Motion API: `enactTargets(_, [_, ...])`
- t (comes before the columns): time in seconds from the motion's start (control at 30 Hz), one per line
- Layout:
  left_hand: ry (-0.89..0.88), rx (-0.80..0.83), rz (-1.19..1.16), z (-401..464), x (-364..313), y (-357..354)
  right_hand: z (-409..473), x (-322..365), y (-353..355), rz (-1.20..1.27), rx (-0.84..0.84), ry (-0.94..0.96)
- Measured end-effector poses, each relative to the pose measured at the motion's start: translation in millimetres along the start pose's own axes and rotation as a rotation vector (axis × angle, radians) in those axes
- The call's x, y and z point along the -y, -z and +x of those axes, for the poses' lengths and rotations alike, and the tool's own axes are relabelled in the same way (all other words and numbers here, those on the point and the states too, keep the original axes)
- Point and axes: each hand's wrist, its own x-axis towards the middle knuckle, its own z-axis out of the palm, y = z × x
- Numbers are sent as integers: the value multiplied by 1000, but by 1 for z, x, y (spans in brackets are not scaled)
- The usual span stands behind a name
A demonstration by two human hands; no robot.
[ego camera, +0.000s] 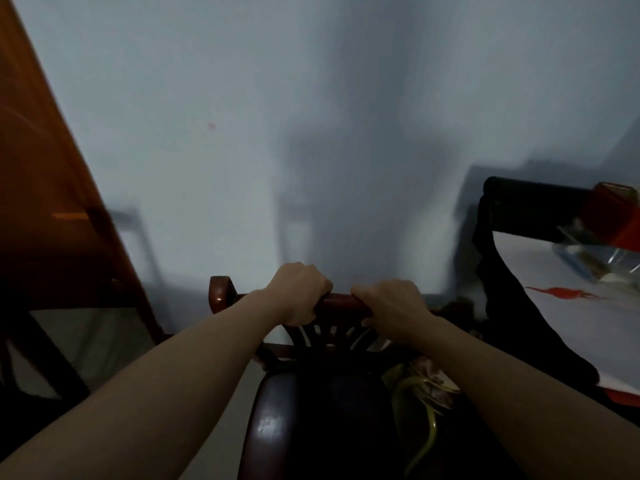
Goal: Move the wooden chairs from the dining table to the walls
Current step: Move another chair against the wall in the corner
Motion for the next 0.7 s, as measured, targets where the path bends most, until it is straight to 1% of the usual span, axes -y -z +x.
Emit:
enactTargets(0.17, [-40, 20, 6, 39, 31, -14, 45, -15, -7, -30, 81, -22])
enactTargets(0.3, [-47, 15, -10, 81, 55, -22, 86, -41, -17, -20, 89, -38])
enactTargets(0.37, [-44, 23, -6, 90, 59, -24, 95, -49, -20, -20, 101, -50])
enactTargets(0.43, [-39, 36, -8, 116, 63, -31, 112, -67, -31, 8, 91, -69])
enactTargets(0.6, [11, 78, -24, 184, 71, -49, 159, -118, -58, 42, 91, -99])
enactTargets(0.7, [69, 86, -46, 220, 80, -65, 191, -142, -78, 82, 104, -110])
